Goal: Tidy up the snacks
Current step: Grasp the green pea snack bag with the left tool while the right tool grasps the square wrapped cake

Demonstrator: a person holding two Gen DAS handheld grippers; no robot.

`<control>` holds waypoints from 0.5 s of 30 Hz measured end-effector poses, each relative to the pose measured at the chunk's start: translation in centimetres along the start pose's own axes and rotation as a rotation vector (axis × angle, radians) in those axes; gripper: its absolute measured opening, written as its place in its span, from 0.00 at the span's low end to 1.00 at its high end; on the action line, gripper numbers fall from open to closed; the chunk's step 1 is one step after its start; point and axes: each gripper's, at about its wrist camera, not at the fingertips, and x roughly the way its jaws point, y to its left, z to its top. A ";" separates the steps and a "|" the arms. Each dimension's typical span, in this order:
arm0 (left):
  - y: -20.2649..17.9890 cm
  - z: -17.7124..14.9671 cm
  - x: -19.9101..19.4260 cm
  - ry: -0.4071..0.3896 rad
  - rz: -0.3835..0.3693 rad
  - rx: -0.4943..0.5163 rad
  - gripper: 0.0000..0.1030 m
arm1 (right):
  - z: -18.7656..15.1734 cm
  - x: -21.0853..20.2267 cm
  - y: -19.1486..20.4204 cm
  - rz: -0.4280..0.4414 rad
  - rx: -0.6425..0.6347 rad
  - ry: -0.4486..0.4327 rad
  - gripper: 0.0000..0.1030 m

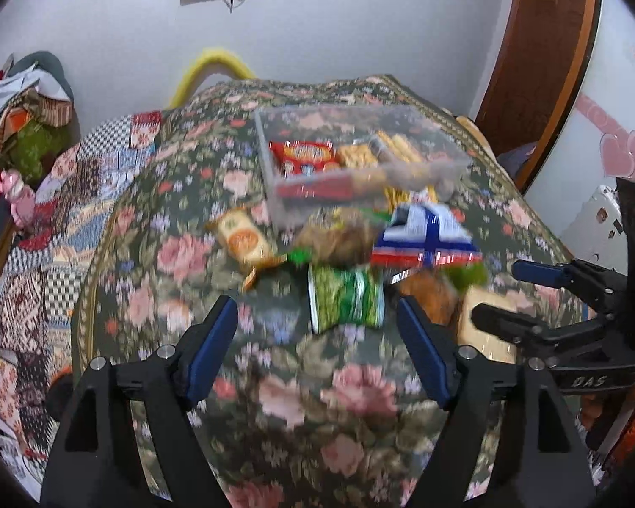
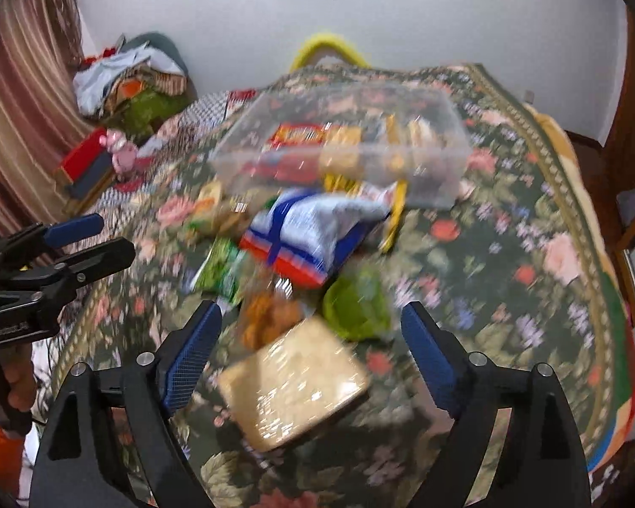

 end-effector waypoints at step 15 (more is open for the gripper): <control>0.3 -3.0 1.8 0.074 0.000 -0.043 0.75 | -3.5 -0.8 -3.1 -0.120 -0.021 0.044 0.88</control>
